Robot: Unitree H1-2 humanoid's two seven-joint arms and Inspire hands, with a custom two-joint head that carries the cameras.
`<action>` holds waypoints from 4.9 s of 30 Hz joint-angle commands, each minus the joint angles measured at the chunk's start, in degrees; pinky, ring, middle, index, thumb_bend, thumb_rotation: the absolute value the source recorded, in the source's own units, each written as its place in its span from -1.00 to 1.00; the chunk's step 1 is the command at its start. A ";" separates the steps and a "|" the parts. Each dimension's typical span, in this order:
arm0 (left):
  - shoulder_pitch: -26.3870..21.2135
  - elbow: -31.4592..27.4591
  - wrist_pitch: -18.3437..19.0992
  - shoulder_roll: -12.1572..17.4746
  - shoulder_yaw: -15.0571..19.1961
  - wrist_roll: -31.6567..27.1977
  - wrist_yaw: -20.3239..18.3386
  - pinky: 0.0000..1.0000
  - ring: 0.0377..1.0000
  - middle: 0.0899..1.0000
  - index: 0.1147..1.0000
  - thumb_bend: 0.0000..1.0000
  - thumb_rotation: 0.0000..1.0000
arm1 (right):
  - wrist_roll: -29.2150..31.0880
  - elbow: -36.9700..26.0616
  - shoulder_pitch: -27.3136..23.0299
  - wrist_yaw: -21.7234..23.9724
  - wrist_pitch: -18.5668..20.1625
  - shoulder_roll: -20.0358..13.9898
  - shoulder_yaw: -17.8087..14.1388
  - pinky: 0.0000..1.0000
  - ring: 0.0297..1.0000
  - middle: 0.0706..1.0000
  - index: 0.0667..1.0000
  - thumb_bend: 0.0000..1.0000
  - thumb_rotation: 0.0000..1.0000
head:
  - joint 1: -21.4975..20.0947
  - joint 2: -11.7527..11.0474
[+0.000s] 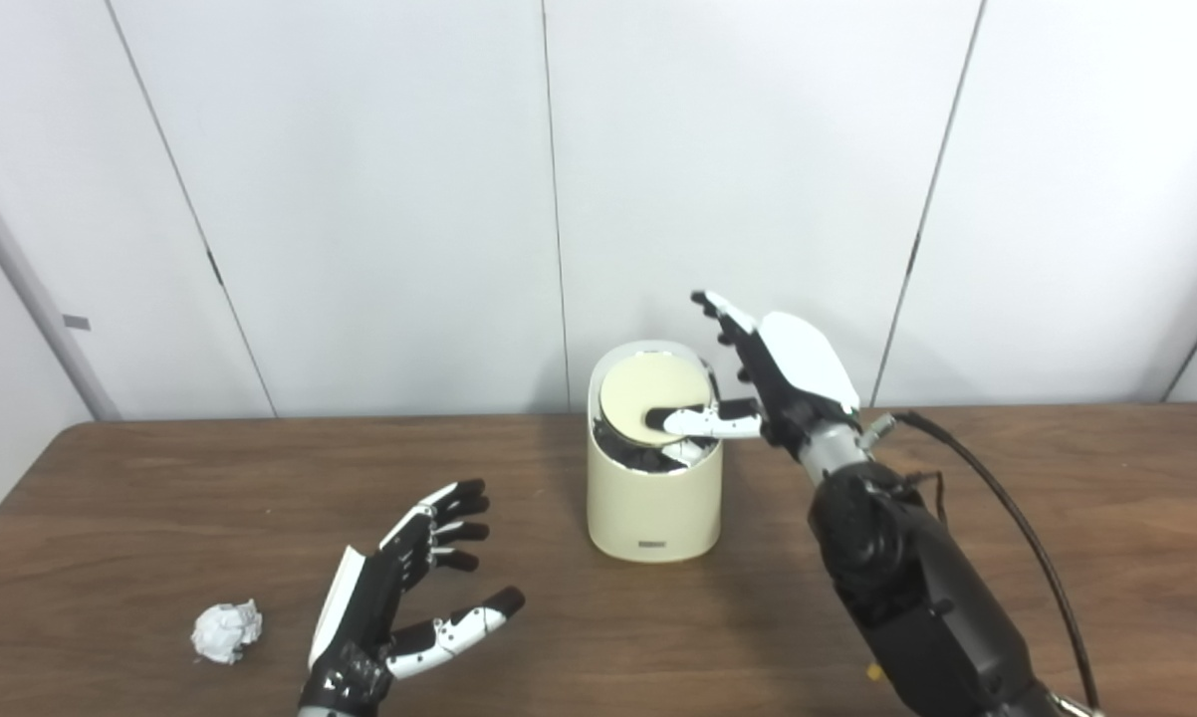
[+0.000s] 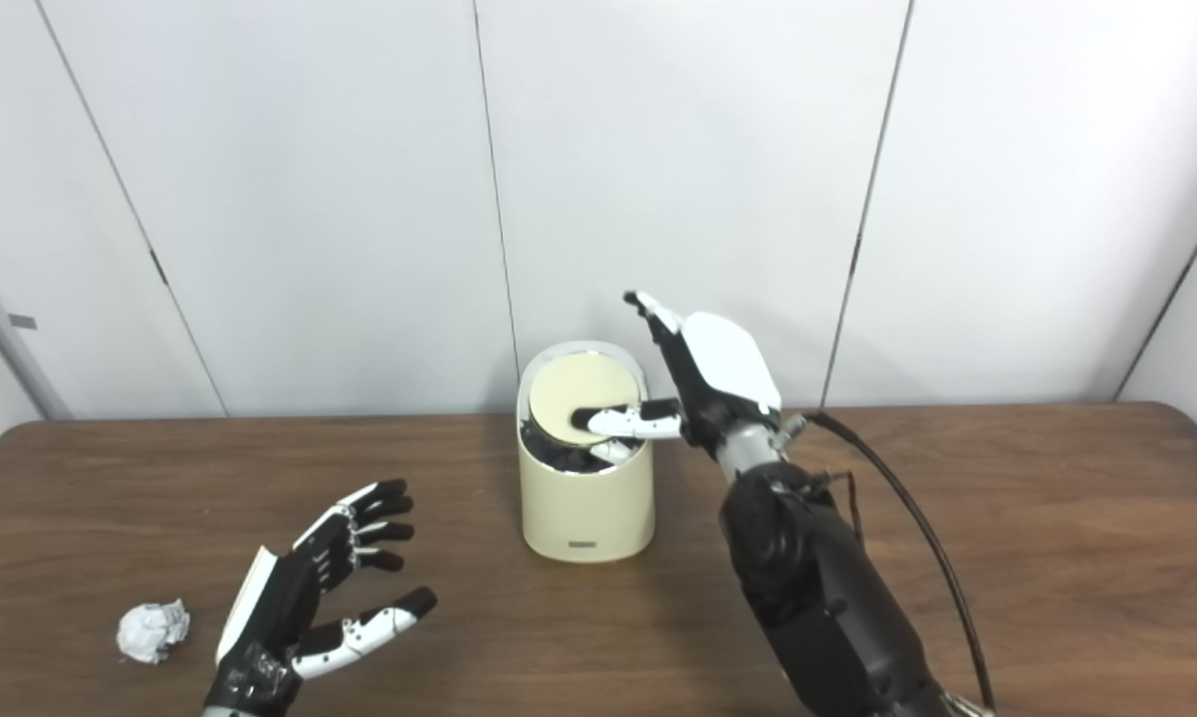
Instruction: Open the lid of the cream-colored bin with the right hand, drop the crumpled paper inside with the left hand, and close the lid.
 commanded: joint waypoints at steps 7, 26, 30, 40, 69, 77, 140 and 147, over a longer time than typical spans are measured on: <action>-1.25 -2.34 -0.18 0.38 0.23 -1.10 -0.48 0.30 0.49 0.61 0.65 0.43 -0.58 | 9.43 -9.12 1.76 0.31 -1.45 1.32 -6.52 0.28 0.63 0.79 0.83 0.22 0.23 | 0.00 0.09; -2.16 -2.01 0.18 0.35 0.32 -1.22 -0.90 0.30 0.49 0.62 0.66 0.41 -0.60 | 21.20 -10.02 21.68 -0.85 -23.01 -2.83 -9.50 0.49 0.71 0.83 0.85 0.76 0.01 | -0.55 0.41; -2.31 -2.02 0.18 0.37 0.28 -0.87 -0.80 0.31 0.50 0.62 0.67 0.41 -0.59 | 22.98 -11.30 24.29 0.11 -23.03 -2.54 -9.56 0.53 0.73 0.87 0.86 0.77 -0.14 | -0.58 0.42; -2.49 -1.88 0.06 -1.16 -0.69 0.10 -0.19 0.27 0.48 0.60 0.65 0.40 -0.65 | 22.94 -11.58 26.36 0.32 -23.62 -3.22 -10.14 0.53 0.76 0.90 0.89 0.81 -0.37 | 8.76 -1.04; -1.41 -18.95 15.28 8.39 1.24 15.99 -5.29 -0.05 0.17 0.32 0.40 0.33 -0.89 | 22.22 -13.65 24.97 4.85 -20.47 -7.72 -11.58 0.26 0.73 0.88 0.93 0.74 -0.08 | 27.16 -4.76; -0.98 -27.37 23.58 17.06 2.85 22.99 -12.50 -0.02 0.16 0.29 0.33 0.53 -0.90 | 22.43 -14.08 24.92 5.54 -20.04 -7.97 -11.50 0.16 0.70 0.88 0.93 0.73 -0.09 | 27.05 -4.39; -3.52 -2.51 21.41 26.40 2.40 51.74 -15.94 0.03 0.21 0.28 0.27 0.62 -0.95 | 22.10 -14.51 25.69 5.93 -19.91 -8.52 -11.48 0.19 0.74 0.90 0.89 0.73 0.01 | 26.09 -3.27; -3.25 0.71 19.99 26.68 1.21 50.16 -13.03 0.03 0.16 0.19 0.20 0.57 -0.99 | 22.17 -14.48 25.88 5.90 -20.17 -8.60 -11.61 0.24 0.76 0.91 0.90 0.68 -0.01 | 26.05 -3.04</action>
